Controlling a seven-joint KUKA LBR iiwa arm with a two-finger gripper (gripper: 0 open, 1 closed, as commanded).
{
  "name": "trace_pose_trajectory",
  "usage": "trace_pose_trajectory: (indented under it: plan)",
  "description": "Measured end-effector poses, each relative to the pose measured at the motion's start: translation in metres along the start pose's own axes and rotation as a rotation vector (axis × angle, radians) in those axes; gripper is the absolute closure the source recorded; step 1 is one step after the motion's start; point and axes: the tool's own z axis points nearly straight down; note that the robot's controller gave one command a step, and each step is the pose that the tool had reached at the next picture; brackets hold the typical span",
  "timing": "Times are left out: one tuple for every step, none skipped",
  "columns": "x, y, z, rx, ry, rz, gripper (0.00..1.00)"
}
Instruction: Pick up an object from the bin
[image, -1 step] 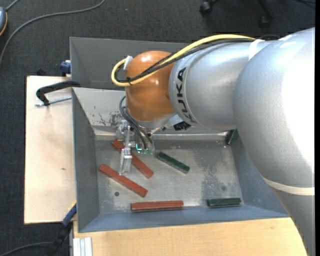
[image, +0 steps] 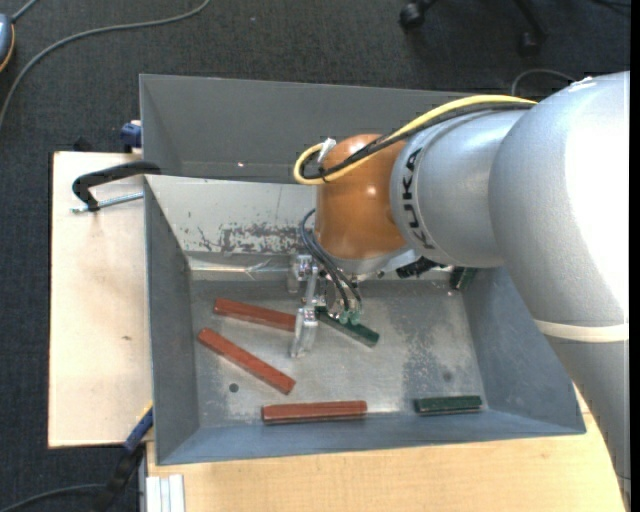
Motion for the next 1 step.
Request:
trace_pose_trajectory:
  plan:
    - [-0.0006, 0.0063, -0.0039, -0.006, -0.006, -0.006, 1.00]
